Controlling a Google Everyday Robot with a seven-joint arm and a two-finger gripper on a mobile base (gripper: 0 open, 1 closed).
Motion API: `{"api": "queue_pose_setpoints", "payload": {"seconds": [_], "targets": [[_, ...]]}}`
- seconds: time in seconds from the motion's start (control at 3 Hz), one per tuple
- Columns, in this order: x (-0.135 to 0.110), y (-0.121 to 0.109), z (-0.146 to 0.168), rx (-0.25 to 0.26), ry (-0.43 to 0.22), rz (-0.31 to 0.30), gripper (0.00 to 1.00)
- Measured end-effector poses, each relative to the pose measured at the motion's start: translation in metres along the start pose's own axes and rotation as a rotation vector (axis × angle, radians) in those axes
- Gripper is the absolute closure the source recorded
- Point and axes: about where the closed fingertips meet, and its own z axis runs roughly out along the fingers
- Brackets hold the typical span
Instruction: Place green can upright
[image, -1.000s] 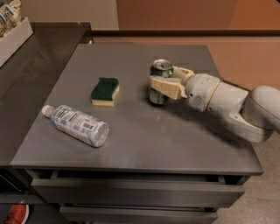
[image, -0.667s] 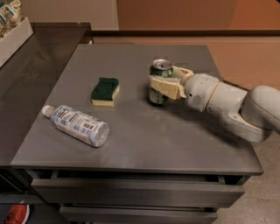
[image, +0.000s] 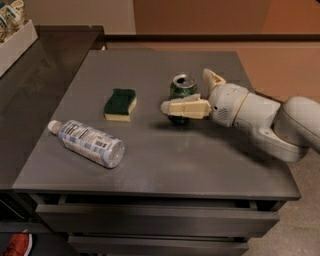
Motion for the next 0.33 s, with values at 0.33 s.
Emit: {"api": "queue_pose_setpoints", "payload": {"seconds": [0.33], "targets": [[0.0,0.0001,0.0001,0.0,0.0,0.0,0.0]]}}
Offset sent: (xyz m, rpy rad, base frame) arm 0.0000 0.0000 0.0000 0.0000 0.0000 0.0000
